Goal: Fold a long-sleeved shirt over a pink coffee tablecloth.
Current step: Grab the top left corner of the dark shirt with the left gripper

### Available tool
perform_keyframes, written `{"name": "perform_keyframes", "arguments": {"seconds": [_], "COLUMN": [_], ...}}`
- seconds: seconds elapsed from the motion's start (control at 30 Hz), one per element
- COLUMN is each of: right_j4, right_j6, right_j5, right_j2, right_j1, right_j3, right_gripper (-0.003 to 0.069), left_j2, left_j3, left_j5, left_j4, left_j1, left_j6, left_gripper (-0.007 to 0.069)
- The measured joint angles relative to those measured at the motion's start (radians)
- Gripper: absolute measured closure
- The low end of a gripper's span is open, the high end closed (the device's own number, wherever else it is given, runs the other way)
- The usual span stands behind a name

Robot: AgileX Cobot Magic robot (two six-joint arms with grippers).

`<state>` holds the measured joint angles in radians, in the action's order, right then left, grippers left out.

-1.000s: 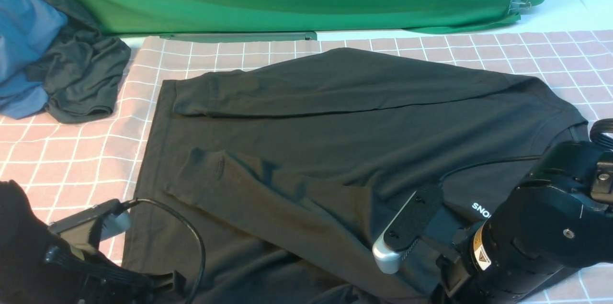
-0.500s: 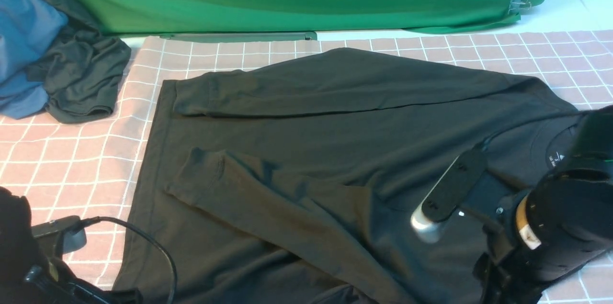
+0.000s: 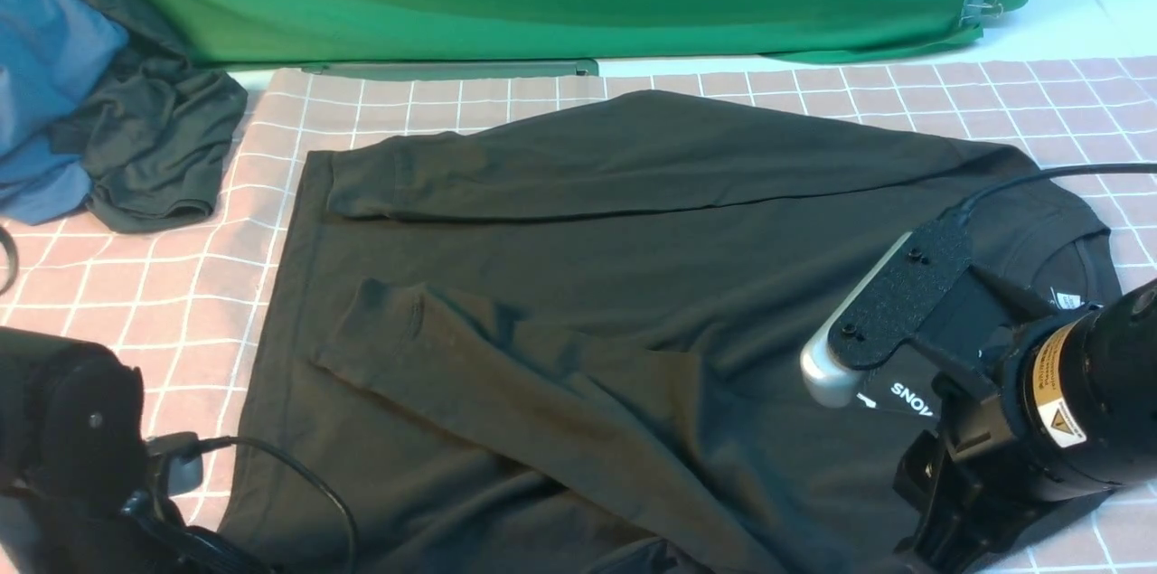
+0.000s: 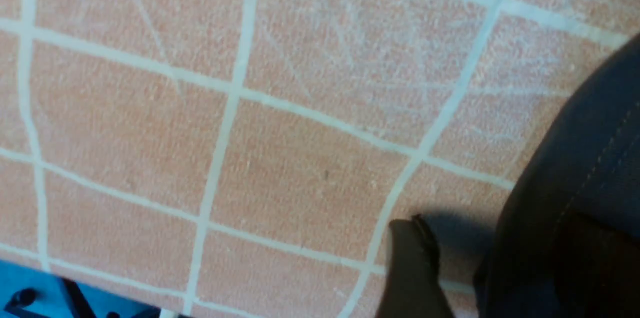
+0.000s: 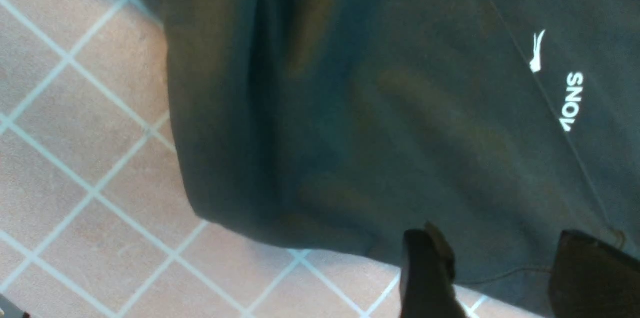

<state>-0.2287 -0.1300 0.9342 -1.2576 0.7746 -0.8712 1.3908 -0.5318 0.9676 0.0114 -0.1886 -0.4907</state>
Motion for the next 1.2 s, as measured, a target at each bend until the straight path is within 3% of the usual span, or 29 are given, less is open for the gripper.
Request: {"name": "perform_keyframes", "arguments": {"seconds": [0.07, 0.13, 0.23, 0.47, 0.63, 0.67, 0.73, 0.83, 1.0, 1.1, 1.2], "right_j4": [0.0, 0.0, 0.0, 0.007, 0.094, 0.171, 0.215, 0.263, 0.294, 0.308, 0.323], "right_j6": [-0.001, -0.005, -0.006, -0.006, 0.045, 0.108, 0.137, 0.16, 0.153, 0.149, 0.13], "right_j5": [0.001, 0.014, 0.042, 0.144, 0.223, 0.228, 0.225, 0.186, 0.028, -0.037, -0.097], "right_j2": [0.0, 0.0, 0.0, 0.0, 0.001, 0.001, 0.001, 0.001, -0.012, -0.063, -0.139], "right_j1": [0.0, 0.0, 0.0, -0.05, -0.214, -0.29, -0.326, -0.405, -0.491, -0.514, -0.521], "right_j3": [-0.003, -0.023, -0.055, -0.089, -0.086, -0.067, -0.05, 0.016, 0.138, 0.161, 0.162], "right_gripper": [0.0284, 0.0307, 0.0371, 0.0609, 0.0624, 0.0624, 0.0621, 0.0564, 0.0265, 0.0184, 0.0156], "left_j2": [0.011, 0.019, 0.019, -0.036, -0.155, -0.192, -0.214, -0.244, -0.249, -0.249, -0.249], "left_j3": [0.001, 0.001, 0.001, 0.0, 0.0, 0.0, 0.0, 0.0, 0.0, 0.0, 0.0], "left_j5": [-0.023, -0.033, -0.038, 0.042, 0.099, 0.107, 0.11, 0.113, 0.108, 0.093, 0.081], "left_j4": [0.013, 0.042, 0.057, -0.019, -0.129, -0.144, -0.146, -0.147, -0.135, -0.125, -0.103], "left_j1": [0.0, 0.0, 0.0, 0.0, 0.0, 0.0, 0.0, 0.0, 0.0, 0.0, 0.0], "left_j6": [0.007, 0.039, 0.067, 0.075, -0.011, -0.028, -0.03, -0.032, -0.031, -0.027, -0.011], "left_gripper": [0.0333, 0.0461, 0.0578, 0.0598, 0.0597, 0.0597, 0.0597, 0.0597, 0.0596, 0.0596, 0.0596]}}
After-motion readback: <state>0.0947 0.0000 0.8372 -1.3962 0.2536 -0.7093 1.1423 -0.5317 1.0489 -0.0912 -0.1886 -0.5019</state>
